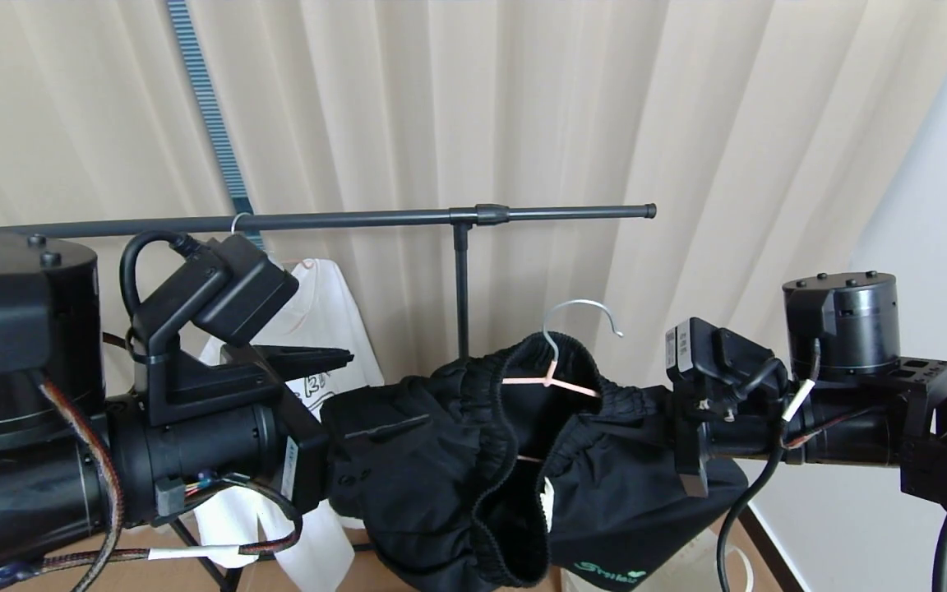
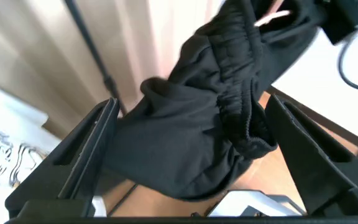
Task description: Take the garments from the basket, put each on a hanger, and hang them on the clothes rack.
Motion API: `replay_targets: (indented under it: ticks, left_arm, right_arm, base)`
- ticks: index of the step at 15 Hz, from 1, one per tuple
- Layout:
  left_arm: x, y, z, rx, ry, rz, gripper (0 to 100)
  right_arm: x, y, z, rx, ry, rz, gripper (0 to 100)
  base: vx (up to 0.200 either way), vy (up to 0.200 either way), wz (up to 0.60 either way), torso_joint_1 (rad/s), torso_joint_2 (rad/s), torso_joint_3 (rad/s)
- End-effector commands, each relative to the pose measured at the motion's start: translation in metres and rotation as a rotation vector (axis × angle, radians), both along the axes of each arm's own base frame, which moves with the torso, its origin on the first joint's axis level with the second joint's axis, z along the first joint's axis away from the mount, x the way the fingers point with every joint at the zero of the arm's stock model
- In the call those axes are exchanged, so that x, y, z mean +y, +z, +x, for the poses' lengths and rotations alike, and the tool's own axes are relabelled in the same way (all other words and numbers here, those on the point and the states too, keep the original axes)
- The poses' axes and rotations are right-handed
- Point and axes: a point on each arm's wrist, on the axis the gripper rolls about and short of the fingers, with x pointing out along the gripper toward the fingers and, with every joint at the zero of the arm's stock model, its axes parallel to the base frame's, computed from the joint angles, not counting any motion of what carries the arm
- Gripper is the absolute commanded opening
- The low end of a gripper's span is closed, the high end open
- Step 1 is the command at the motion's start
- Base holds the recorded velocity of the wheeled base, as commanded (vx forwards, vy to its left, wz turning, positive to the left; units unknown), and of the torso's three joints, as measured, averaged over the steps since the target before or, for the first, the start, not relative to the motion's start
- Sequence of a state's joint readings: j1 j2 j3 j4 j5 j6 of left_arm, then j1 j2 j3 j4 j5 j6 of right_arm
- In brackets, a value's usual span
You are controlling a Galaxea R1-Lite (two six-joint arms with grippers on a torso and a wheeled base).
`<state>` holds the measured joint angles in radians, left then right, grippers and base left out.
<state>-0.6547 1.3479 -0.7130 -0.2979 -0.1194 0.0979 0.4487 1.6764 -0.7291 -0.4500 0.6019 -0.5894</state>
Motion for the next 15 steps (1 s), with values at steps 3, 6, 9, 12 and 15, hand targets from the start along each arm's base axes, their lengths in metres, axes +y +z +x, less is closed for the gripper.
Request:
replay_targets:
  ticks: [3,6,9,12,15]
  left_arm:
    - [0.002,0.001,0.013,-0.056,-0.125,0.05,100]
    - [-0.004,0.005,0.028,-0.024,-0.267,0.139,100]
    - [-0.007,0.001,0.042,-0.024,-0.363,0.233,100]
    - [-0.016,-0.013,0.056,-0.014,-0.417,0.266,100]
    - [-0.025,-0.02,0.068,0.001,-0.494,0.241,100]
  right_arm:
    - [0.001,-0.004,-0.003,0.006,0.014,-0.011,0]
    - [0.004,-0.006,-0.005,0.003,0.033,-0.023,0]
    - [0.005,-0.007,-0.007,0.005,0.04,-0.026,0]
    - [0.01,-0.008,-0.011,0.008,0.063,-0.027,0]
    - [0.014,-0.009,-0.016,0.012,0.086,-0.029,0]
  base:
    - [0.0,0.0,0.0,0.0,0.0,0.0]
    - [0.0,0.0,0.0,0.0,0.0,0.0]
    - [0.0,0.0,0.0,0.0,0.0,0.0]
    - [0.0,0.0,0.0,0.0,0.0,0.0]
    - [0.0,0.0,0.0,0.0,0.0,0.0]
